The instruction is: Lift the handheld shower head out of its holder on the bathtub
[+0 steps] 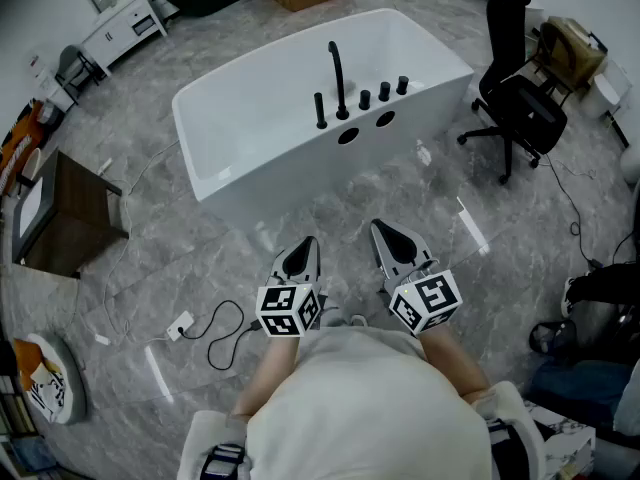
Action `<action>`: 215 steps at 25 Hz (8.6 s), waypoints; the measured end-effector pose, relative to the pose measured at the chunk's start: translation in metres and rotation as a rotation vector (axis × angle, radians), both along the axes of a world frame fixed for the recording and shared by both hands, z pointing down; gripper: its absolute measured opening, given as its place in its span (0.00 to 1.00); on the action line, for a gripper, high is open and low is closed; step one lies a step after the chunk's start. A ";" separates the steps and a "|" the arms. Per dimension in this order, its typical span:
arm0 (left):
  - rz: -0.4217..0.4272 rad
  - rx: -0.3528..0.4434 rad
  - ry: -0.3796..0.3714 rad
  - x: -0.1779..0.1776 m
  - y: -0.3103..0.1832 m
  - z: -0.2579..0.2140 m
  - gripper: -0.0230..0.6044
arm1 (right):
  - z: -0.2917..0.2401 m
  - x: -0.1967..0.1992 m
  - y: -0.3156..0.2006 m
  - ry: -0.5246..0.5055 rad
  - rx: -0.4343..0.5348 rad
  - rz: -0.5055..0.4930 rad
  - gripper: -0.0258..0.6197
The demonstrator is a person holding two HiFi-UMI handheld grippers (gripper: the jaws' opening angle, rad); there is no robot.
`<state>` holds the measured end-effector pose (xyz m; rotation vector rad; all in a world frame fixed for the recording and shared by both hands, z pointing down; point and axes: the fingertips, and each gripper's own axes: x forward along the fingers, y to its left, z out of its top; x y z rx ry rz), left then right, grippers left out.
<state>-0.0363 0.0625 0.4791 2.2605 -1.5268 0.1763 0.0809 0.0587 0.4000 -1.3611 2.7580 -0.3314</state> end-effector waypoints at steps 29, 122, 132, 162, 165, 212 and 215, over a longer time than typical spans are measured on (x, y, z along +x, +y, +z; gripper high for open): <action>-0.049 -0.052 -0.001 -0.012 0.011 0.018 0.07 | 0.021 0.008 0.002 0.002 -0.060 -0.011 0.07; -0.021 -0.350 0.056 -0.132 -0.361 0.155 0.07 | 0.349 -0.124 -0.538 0.522 -0.440 0.055 0.25; -0.028 -0.314 0.060 -0.122 -0.343 0.135 0.07 | 0.300 -0.120 -0.522 0.493 -0.353 0.059 0.25; -0.044 -0.182 0.049 -0.061 -0.207 0.068 0.07 | 0.092 -0.076 -0.374 0.318 -0.008 0.061 0.25; -0.042 -0.173 0.041 -0.055 -0.194 0.064 0.07 | 0.078 -0.068 -0.358 0.301 0.013 0.069 0.25; -0.018 -0.024 -0.007 -0.019 -0.026 0.017 0.07 | -0.064 0.034 -0.045 0.086 0.282 0.172 0.25; -0.012 -0.022 -0.010 -0.018 -0.023 0.016 0.07 | -0.065 0.039 -0.038 0.083 0.277 0.186 0.25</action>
